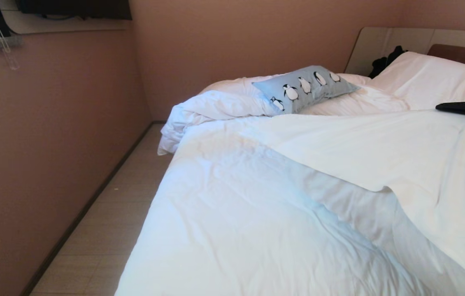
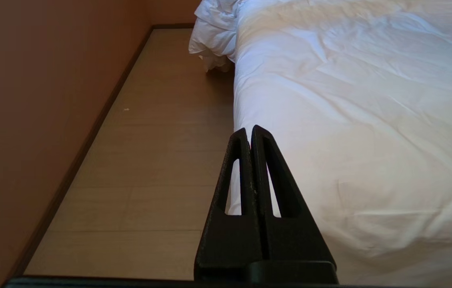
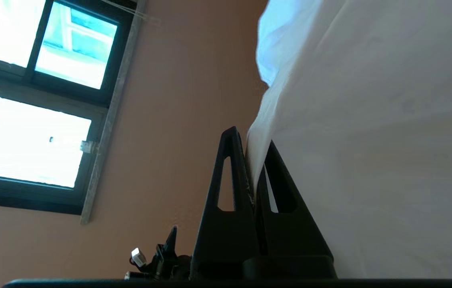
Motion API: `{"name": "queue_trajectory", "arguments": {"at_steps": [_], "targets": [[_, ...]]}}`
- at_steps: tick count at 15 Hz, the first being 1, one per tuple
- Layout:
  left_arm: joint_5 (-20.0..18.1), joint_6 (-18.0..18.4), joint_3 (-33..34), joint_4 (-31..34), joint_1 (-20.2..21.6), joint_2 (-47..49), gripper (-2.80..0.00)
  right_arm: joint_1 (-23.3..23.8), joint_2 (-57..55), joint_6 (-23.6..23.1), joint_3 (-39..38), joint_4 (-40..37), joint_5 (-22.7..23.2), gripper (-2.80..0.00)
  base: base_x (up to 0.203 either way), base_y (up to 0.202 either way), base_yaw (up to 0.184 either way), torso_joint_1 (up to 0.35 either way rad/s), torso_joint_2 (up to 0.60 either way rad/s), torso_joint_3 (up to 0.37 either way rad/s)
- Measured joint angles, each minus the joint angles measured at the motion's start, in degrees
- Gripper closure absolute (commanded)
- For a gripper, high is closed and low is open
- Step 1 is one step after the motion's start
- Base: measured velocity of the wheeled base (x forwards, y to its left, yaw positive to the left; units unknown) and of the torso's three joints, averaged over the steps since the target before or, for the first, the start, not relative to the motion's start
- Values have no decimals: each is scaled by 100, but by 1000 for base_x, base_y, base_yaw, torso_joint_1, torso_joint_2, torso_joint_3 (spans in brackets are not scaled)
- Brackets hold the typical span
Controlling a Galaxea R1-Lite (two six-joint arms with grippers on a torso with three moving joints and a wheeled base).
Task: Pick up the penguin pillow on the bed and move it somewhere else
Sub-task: Move to the foot of the bed
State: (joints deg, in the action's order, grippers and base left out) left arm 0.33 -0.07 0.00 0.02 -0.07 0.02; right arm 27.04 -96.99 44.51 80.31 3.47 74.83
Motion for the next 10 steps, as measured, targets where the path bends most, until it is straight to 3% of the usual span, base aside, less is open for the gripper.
{"name": "queue_trajectory", "arguments": {"at_steps": [10], "targets": [[-2,2,0,-2,-1,0,0,-15,227,4,-22,-28,-11,0,0,0,0,0,0,0]]}}
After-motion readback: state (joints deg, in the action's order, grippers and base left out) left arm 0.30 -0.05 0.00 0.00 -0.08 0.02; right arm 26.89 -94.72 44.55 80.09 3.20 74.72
